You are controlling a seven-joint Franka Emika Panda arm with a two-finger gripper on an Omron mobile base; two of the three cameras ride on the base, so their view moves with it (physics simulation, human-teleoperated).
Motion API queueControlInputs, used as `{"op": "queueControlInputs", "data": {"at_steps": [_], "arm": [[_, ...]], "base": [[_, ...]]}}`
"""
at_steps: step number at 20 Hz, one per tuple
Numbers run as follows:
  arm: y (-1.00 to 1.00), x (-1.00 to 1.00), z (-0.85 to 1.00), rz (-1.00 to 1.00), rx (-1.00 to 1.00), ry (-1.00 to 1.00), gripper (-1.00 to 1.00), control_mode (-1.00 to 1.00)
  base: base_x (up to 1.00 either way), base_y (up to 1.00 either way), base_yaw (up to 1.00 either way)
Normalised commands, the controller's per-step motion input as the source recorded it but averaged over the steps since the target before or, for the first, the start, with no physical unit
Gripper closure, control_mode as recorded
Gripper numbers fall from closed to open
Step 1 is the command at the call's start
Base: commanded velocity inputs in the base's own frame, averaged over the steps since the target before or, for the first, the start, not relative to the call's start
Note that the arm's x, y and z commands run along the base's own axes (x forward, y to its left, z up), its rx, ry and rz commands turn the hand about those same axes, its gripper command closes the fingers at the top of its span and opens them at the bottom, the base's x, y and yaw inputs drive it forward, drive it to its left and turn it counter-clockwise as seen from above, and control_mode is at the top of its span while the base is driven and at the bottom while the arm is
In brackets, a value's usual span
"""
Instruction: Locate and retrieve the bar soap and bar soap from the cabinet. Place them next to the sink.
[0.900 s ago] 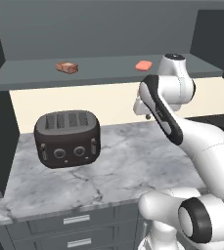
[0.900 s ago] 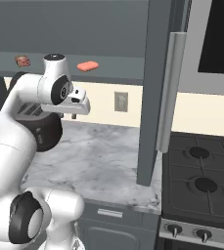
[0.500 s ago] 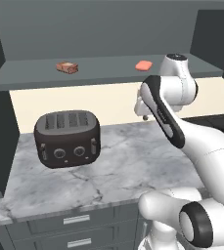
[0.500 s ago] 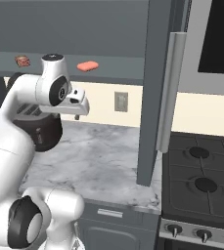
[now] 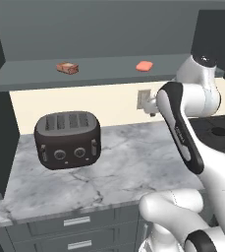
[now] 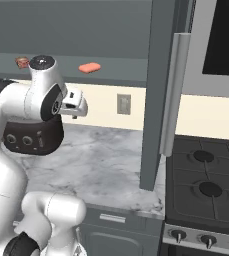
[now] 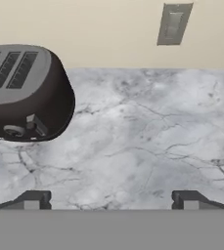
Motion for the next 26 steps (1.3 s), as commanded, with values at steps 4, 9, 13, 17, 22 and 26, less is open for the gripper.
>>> {"op": "queueControlInputs", "data": {"at_steps": [4,9,13,17,22,26], "arm": [[0.00,-0.27,0.35,-0.01,0.00,-0.15,-1.00,-1.00],[0.00,-0.14,0.42,-0.08,-0.04,-0.05,-1.00,-1.00],[0.00,-0.11,0.49,-0.04,0.00,-0.01,-1.00,-1.00],[0.00,0.00,0.60,-0.05,0.00,0.02,-1.00,-1.00],[0.00,-0.02,0.51,-0.07,0.00,-0.04,-1.00,-1.00],[0.00,-0.01,0.35,-0.11,0.00,-0.05,-1.00,-1.00]], "base": [[0.00,0.00,0.00],[0.00,0.00,0.00],[0.00,0.00,0.00],[0.00,0.00,0.00],[0.00,0.00,0.00],[0.00,0.00,0.00]]}}
